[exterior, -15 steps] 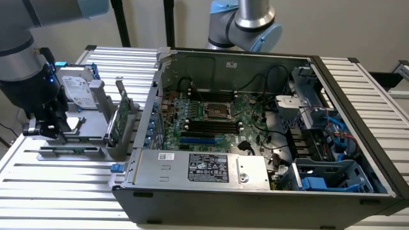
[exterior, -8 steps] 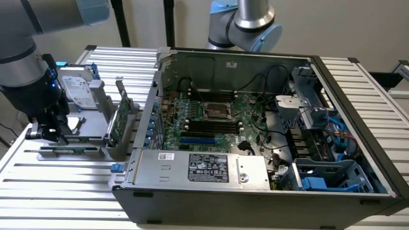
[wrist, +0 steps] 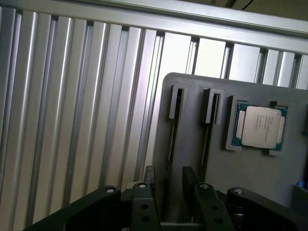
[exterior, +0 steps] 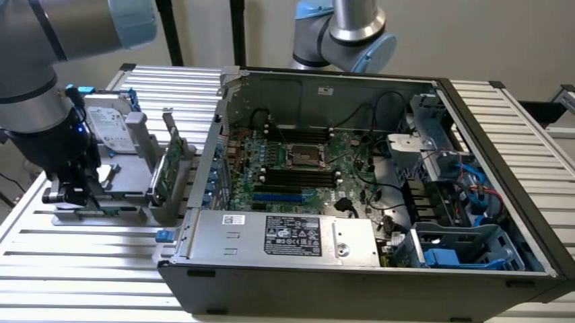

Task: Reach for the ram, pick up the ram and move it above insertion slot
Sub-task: 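Pick up the ram and move it above insertion slot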

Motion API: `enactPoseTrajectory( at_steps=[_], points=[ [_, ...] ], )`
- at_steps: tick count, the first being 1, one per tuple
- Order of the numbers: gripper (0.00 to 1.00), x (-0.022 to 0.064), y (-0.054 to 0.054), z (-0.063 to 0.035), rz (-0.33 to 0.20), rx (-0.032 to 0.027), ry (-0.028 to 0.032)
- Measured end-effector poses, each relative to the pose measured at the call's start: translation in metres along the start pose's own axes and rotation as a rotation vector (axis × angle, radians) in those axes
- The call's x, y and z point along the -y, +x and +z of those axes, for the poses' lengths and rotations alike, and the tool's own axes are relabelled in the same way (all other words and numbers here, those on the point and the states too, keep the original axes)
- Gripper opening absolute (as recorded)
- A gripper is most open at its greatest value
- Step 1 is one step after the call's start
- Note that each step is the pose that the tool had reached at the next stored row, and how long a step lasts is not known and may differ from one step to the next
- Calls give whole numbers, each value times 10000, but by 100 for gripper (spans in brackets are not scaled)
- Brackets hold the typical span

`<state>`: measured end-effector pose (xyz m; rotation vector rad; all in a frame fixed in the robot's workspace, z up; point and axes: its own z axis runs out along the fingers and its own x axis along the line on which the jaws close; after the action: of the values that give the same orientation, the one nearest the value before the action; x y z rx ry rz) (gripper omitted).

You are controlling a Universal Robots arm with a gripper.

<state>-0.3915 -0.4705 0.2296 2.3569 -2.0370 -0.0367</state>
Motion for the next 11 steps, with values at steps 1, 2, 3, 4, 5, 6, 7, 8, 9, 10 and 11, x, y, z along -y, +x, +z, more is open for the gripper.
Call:
enactPoseTrajectory(
  at_steps=[1,2,3,4,5,6,7,8,9,10,11],
  points=[
    [36,1,-1,18,0,0,1],
    [36,1,-2,36,0,1,1],
    [36,2,-4,54,0,1,1],
    [36,2,-5,72,0,0,0],
    [36,2,-5,89,2,0,0],
    [36,2,-7,109,11,0,0],
    [36,2,-7,127,32,1,0],
    [36,2,-9,145,69,3,0],
    [36,2,-10,163,120,5,1],
    [36,3,-12,181,184,7,2],
    [36,3,-15,199,260,10,1]
  ],
)
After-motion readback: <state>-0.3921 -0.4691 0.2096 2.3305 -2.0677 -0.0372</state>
